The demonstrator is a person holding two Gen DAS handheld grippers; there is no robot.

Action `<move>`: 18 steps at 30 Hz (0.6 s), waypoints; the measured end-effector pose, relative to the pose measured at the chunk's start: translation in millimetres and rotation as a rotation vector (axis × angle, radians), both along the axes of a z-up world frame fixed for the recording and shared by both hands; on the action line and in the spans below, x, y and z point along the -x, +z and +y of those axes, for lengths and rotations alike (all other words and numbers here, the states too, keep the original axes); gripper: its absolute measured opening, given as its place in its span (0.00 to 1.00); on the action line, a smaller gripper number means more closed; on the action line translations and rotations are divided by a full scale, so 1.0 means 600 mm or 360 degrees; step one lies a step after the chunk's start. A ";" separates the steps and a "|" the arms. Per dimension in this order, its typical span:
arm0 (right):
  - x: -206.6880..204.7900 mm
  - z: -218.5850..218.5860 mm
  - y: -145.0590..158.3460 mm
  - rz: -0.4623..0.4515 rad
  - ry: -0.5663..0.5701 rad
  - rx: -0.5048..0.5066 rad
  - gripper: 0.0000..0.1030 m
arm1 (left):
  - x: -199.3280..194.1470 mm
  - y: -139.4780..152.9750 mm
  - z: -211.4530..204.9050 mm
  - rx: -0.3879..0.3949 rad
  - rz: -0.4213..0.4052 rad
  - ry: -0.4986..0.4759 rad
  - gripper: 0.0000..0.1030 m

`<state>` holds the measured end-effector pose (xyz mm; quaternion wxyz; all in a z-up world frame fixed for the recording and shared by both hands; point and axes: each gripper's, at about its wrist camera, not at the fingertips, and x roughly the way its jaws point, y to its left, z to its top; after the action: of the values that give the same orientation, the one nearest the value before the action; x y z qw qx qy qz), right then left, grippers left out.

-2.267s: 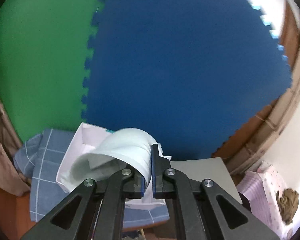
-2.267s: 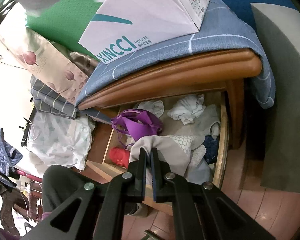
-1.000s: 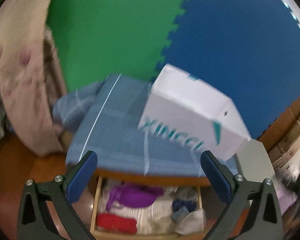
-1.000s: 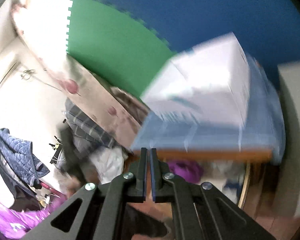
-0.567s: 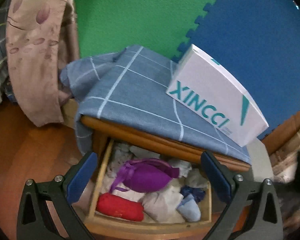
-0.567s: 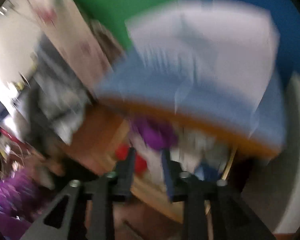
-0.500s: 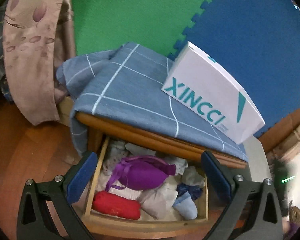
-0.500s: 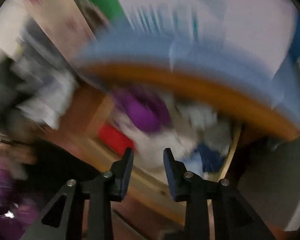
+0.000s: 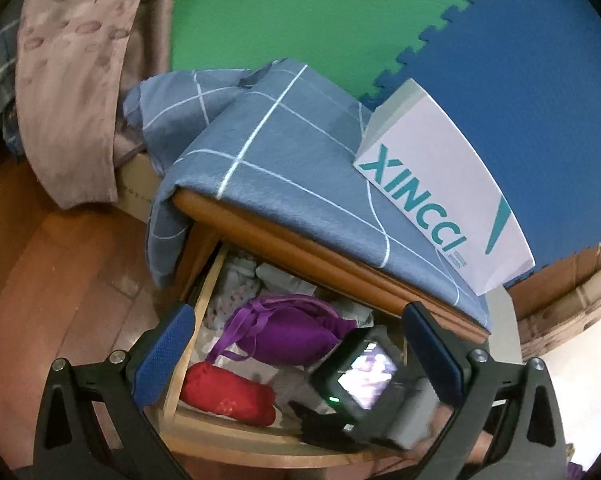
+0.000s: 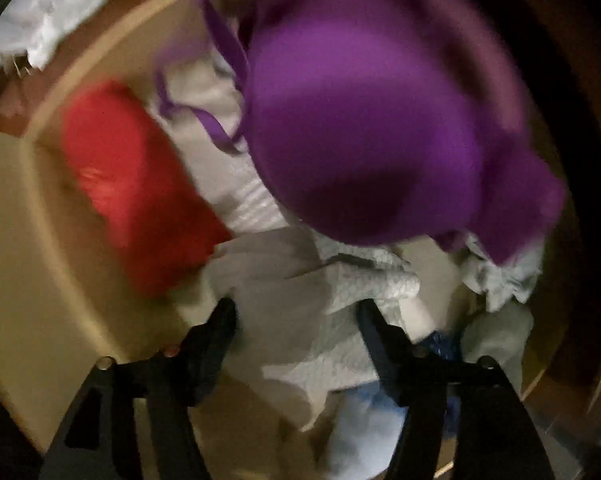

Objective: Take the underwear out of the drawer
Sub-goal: 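Return left gripper to the drawer while right gripper lifts the beige underwear, then carry the beige underwear into the white shoebox and open right gripper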

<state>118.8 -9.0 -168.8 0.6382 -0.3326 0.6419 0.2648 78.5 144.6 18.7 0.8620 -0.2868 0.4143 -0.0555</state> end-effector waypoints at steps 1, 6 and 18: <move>-0.001 -0.002 -0.003 0.0009 -0.0006 -0.0026 0.66 | 0.000 -0.002 0.004 0.0016 0.0005 0.0012 0.99; 0.014 -0.027 0.040 -0.0067 0.0061 -0.0093 0.28 | 0.000 -0.012 0.024 0.0122 0.0026 0.0080 0.99; 0.089 -0.134 0.302 -0.0416 -0.0205 -0.0658 0.27 | 0.000 -0.001 -0.002 -0.0048 0.0013 0.0050 0.99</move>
<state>65.4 -89.3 12.2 0.7858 -0.1848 0.5059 0.3041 78.8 143.2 18.0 0.8652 -0.2805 0.4141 -0.0346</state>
